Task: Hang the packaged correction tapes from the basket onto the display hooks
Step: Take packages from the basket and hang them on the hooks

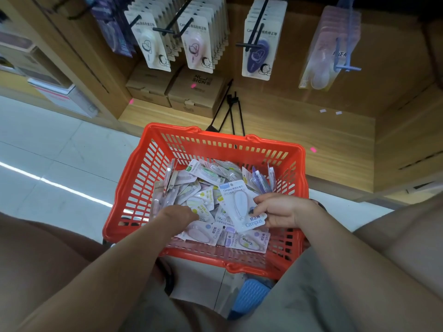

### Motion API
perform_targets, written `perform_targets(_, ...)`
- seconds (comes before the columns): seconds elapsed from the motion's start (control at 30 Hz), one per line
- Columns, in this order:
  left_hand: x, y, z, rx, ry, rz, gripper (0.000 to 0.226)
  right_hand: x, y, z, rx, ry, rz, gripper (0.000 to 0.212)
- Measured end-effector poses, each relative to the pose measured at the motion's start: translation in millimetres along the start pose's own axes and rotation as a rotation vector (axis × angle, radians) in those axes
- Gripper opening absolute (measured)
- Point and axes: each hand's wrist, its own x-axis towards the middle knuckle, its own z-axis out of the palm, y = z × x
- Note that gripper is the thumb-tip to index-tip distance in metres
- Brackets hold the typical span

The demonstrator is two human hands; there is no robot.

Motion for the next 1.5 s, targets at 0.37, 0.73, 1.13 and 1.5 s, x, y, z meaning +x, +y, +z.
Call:
perform_targets(0.37, -25, -13, -29, -0.395, 0.445, 0.007, 0.043, -9, -5, -10, 0.369, -0.101, -0.155, 0.044)
perform_targets(0.73, -55, -47, -45, -1.187, 0.636, -0.129, 0.022, -27, -41, 15, 0.423, -0.049, -0.364, 0.038)
perform_targets(1.13, -98, -46, -87, -2.040, 0.781, 0.048, 0.013, -38, -47, 60, 0.376, -0.200, -0.412, 0.043)
perform_targets(1.5, -142, -70, -125, -2.138, 0.803, 0.209, 0.028, -59, -81, 94, 0.243, -0.213, -0.616, 0.044)
